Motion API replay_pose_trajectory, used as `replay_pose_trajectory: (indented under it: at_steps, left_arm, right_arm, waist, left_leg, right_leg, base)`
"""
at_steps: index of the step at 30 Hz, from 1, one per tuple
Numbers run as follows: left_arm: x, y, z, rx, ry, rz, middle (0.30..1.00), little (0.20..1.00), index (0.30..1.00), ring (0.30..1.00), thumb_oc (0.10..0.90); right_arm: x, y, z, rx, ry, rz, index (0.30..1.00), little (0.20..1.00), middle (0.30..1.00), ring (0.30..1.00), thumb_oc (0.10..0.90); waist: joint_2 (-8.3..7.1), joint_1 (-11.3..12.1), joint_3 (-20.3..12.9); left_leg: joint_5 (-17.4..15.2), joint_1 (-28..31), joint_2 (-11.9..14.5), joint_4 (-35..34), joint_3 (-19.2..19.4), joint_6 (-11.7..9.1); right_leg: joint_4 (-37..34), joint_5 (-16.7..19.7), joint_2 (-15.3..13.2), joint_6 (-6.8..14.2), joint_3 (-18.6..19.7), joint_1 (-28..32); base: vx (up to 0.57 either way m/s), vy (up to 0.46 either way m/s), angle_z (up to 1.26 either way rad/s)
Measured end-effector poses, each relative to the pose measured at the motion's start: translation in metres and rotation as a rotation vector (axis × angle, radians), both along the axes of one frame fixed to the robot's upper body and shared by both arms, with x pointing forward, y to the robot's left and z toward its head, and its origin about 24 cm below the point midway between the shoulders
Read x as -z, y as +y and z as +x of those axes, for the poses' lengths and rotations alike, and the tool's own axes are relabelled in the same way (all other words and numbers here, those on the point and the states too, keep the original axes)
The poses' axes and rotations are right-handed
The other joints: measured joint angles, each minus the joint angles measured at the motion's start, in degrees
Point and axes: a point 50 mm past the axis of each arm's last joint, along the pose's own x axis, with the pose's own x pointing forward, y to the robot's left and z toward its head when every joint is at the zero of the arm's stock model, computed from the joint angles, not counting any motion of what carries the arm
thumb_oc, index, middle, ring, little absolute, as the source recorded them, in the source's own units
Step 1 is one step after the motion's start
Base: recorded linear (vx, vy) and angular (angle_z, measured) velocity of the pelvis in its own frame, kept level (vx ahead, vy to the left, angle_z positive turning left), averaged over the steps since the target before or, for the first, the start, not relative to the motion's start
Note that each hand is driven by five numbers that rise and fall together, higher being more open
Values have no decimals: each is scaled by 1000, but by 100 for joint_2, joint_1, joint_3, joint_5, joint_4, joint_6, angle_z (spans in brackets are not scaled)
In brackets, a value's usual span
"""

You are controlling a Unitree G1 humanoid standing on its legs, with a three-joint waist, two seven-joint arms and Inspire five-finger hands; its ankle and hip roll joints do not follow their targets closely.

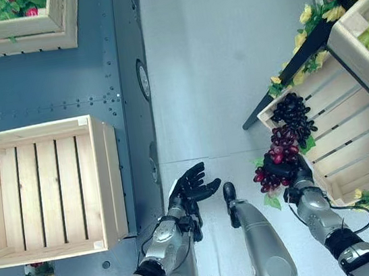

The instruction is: Pick up the fruits from the basket on one side to the basket on the other side

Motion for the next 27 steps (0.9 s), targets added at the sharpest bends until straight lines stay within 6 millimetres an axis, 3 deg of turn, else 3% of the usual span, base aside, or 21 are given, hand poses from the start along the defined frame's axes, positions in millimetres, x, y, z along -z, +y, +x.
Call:
replay_pose_trajectory:
  at_steps: [10, 15, 19, 27]
  left_arm:
    - [-30, 4, 18, 19, -98, -1, 900, 900, 900, 900, 800]
    - [-28, 15, 18, 10, -76, 32, 900, 900, 900, 900, 800]
    - [-27, 23, 18, 4, -70, 55, 900, 900, 900, 900, 800]
    - [-28, 37, 17, 15, -66, 82, 900, 900, 900, 900, 800]
  right_arm:
    - [-49, -54, 14, 181, -121, -103, 300, 300, 300, 300, 400]
    - [-65, -74, 15, 248, -146, -156, 300, 300, 300, 300, 400]
    - [-91, -93, 23, 284, -170, -215, 300, 300, 300, 300, 400]
    - [-121, -122, 33, 376, -112, -261, 300, 300, 300, 300, 400]
  waist:
    - [-19, 19, 32]
    - [-30, 43, 40]
    - [-29, 86, 40]
    - [-24, 188, 41]
  left_leg:
    - [-294, -1376, 27, 1387, -416, -13]
    - [-336, -1868, 28, 1819, -594, -56]
    - [-355, -2226, 29, 2098, -631, -58]
    - [-354, -2434, -11, 2216, -743, -54]
  right_leg:
    - [1107, -164, 41, -91, -87, -1203]
    - [1423, -196, 63, -138, -170, -1612]
    - [1666, -198, 53, -144, -190, -1950]
    - [1729, -192, -1, -134, -280, -2089]
  base:
    - [-25, -16, 1]
    - [-35, -48, 5]
    - [-29, -11, 0]
    - [-19, -7, 5]
